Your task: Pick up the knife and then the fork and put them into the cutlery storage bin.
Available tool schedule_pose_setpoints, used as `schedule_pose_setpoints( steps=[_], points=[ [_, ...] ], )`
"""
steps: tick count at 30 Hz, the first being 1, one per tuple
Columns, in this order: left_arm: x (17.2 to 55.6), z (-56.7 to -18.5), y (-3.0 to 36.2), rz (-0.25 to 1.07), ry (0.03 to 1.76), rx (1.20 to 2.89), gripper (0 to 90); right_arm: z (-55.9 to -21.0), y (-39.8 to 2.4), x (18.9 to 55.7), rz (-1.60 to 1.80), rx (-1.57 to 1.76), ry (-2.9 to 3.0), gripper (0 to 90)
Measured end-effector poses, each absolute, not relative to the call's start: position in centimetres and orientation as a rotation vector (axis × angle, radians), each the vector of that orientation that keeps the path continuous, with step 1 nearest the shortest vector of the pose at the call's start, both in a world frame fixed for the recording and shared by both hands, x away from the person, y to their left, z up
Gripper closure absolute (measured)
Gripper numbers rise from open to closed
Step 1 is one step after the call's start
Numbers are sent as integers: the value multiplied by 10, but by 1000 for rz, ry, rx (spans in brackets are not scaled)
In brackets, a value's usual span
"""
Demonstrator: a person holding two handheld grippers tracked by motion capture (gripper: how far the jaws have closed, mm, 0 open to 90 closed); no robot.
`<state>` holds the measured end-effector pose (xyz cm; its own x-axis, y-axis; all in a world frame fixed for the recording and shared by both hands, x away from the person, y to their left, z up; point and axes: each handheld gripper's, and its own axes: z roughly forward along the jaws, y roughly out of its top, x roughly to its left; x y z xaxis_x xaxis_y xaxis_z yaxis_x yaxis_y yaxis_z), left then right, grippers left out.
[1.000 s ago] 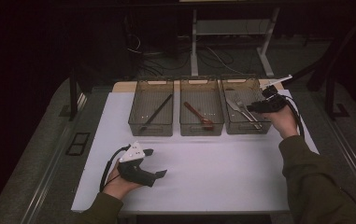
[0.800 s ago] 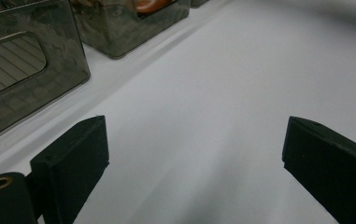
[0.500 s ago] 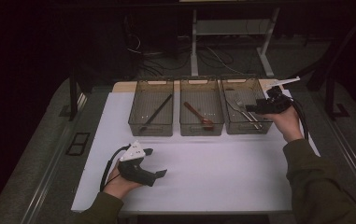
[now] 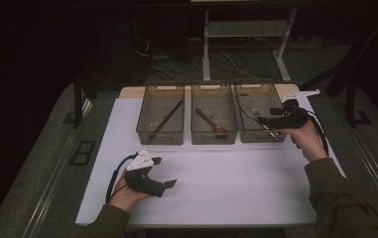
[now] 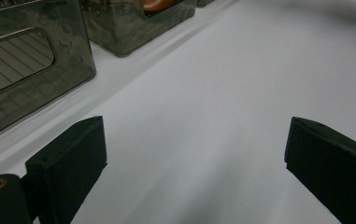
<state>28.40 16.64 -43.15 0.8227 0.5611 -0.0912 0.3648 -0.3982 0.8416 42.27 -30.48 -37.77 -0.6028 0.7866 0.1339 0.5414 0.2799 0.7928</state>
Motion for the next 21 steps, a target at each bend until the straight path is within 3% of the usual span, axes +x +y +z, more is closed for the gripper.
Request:
schedule_pose_setpoints(
  steps=[5, 21],
  points=[
    [284, -432, 166, 246, 684, 2038, 44, -378, -299, 407, 1252, 1181, 2260, 201],
    [283, -431, 165, 244, 680, 2032, 43, -386, -293, 362, 1342, 1073, 2264, 182]
  ],
)
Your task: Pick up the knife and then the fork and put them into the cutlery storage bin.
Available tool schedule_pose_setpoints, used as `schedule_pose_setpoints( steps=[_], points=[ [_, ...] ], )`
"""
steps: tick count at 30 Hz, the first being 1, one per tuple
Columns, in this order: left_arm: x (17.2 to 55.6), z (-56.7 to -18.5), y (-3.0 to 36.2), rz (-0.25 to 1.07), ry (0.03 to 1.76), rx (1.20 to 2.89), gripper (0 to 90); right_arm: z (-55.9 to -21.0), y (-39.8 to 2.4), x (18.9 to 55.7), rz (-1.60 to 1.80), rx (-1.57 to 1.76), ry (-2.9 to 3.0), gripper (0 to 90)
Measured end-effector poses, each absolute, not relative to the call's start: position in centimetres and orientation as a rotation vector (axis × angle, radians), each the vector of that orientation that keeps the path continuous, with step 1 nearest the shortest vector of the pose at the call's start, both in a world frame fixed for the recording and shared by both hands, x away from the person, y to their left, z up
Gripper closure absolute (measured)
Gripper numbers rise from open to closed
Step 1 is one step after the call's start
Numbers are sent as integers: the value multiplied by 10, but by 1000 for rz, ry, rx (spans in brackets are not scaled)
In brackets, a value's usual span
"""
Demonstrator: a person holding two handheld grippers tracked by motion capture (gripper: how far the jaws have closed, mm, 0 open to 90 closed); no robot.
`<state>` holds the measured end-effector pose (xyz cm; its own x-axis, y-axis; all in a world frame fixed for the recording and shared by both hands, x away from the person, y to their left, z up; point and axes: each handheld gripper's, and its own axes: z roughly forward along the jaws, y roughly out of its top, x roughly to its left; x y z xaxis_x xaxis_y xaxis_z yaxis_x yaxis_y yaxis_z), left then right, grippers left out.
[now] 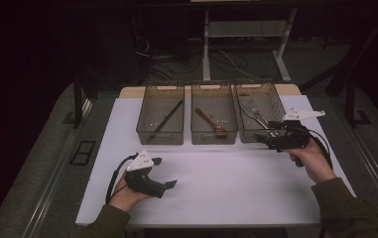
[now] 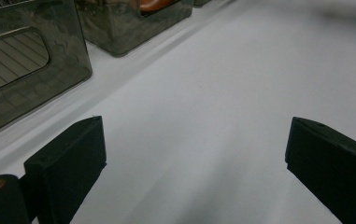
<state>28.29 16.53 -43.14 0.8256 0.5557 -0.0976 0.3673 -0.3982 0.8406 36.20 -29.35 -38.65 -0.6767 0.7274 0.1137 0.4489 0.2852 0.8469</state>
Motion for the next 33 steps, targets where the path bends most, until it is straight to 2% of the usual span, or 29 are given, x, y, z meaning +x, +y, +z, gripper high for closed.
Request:
schedule_pose_setpoints(
  steps=[15, 18, 33],
  points=[
    [281, -431, 165, 232, 680, 2019, 43, -401, -297, 324, 1413, 1056, 2264, 167],
    [281, -431, 165, 232, 678, 2023, 43, -406, -297, 315, 1407, 1040, 2270, 137],
    [279, -431, 165, 234, 678, 2010, 43, -427, -302, 282, 1435, 1038, 2253, 137]
  ],
)
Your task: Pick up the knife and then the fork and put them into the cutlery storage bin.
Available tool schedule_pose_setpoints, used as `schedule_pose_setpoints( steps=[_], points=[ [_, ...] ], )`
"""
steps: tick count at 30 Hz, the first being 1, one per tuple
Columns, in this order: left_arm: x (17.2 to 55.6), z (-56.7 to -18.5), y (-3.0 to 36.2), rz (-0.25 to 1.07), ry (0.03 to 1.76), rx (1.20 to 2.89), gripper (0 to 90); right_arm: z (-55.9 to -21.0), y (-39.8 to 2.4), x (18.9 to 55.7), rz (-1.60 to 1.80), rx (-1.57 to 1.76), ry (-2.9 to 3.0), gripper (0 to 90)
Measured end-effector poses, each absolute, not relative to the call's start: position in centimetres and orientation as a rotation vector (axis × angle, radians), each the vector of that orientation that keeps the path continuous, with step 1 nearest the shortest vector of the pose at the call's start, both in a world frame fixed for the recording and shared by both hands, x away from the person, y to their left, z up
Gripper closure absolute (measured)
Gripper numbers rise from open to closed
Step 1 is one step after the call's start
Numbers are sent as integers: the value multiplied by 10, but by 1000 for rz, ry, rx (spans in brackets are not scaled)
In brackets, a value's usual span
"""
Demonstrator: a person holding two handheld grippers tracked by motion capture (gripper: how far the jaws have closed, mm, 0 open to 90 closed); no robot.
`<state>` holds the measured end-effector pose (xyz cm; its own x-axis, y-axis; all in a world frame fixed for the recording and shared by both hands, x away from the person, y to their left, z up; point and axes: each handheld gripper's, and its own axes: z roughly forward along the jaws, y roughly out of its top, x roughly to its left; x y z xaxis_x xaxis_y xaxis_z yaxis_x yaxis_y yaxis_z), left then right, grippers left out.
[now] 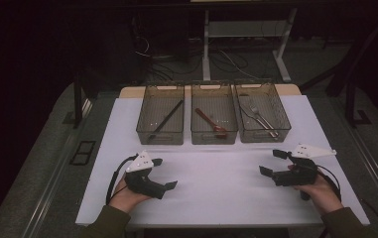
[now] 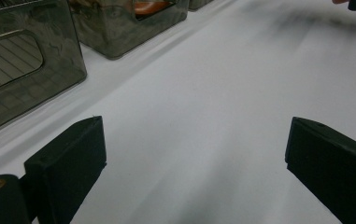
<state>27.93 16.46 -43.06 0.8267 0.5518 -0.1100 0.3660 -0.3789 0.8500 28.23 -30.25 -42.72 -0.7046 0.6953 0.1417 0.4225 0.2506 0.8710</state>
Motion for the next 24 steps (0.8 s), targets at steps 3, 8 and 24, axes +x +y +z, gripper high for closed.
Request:
schedule_pose_setpoints(
  steps=[3, 8, 24],
  points=[
    [279, -430, 166, 237, 669, 2024, 43, -430, -306, 278, 1450, 1062, 2257, 137],
    [279, -431, 165, 233, 671, 2019, 43, -434, -308, 271, 1450, 1056, 2256, 137],
    [278, -430, 166, 237, 666, 2021, 43, -440, -308, 270, 1417, 1040, 2279, 137]
  ],
)
